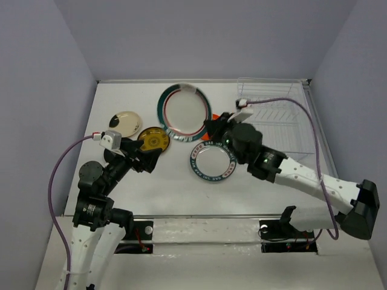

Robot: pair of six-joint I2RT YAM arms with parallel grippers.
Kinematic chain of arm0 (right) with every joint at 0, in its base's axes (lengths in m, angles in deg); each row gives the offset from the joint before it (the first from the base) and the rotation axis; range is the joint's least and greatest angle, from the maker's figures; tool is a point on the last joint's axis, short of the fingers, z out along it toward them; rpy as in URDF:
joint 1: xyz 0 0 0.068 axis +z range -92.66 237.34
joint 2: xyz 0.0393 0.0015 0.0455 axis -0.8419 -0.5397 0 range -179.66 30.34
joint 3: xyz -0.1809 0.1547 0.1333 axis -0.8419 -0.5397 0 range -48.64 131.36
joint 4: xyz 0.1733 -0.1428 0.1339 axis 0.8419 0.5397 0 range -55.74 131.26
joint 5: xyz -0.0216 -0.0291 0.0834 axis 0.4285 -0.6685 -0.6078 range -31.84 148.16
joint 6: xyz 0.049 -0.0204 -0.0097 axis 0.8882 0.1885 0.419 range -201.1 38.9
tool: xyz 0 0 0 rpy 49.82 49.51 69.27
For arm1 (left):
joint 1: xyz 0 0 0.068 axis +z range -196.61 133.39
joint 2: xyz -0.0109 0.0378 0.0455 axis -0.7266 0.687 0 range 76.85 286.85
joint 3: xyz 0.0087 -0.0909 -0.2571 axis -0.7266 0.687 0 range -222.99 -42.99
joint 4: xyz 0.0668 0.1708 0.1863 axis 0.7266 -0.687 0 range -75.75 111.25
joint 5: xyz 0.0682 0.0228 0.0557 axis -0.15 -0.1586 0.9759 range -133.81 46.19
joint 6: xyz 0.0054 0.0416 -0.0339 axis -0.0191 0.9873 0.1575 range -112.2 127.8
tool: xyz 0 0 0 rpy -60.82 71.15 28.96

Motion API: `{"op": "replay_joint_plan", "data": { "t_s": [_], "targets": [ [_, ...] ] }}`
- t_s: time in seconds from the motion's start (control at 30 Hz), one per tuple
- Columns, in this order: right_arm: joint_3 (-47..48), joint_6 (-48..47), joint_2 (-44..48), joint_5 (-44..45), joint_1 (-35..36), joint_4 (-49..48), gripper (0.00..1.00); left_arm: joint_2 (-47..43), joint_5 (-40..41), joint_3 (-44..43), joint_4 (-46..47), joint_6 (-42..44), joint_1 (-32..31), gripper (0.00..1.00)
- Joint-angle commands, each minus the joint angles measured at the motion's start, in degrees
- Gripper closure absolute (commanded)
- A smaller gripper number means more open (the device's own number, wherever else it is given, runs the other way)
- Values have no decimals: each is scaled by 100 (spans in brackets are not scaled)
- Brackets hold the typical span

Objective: Load the plates into the dish rack

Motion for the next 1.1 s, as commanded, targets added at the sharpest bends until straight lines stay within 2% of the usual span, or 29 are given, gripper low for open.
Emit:
{"op": "replay_joint_plan", "data": {
  "t_s": [0.0,0.1,0.17,0.27,0.37,0.57,0.83,1.07],
  "targets": [
    [1162,-2001,202,1293,-1473,977,93,-82,8,-180,176,-62,-45,1],
    [1925,-3160,-192,2127,-1985,1076,93,-91,17,-180,167,-62,-98,1],
    [2365,-3638,-361,2271,-2538,1094,93,-100,43,-180,167,-61,-124,1],
    [2789,-3886,-677,2298,-3214,1373,93,-109,78,-180,150,-70,-168,1],
    [3237,-4027,-1036,2263,-3567,1672,93,-100,122,-180,141,-79,-212,1],
    [3695,-4150,-1671,2298,-3753,1937,93,-91,219,-172,115,-105,-265,1],
    [3819,-3396,-2233,1921,-3806,2324,93,-56,237,-172,115,-105,-300,1],
    [3643,-3104,-2488,1771,-3806,2377,93,-47,237,-172,97,-105,-318,1]
  ]
}}
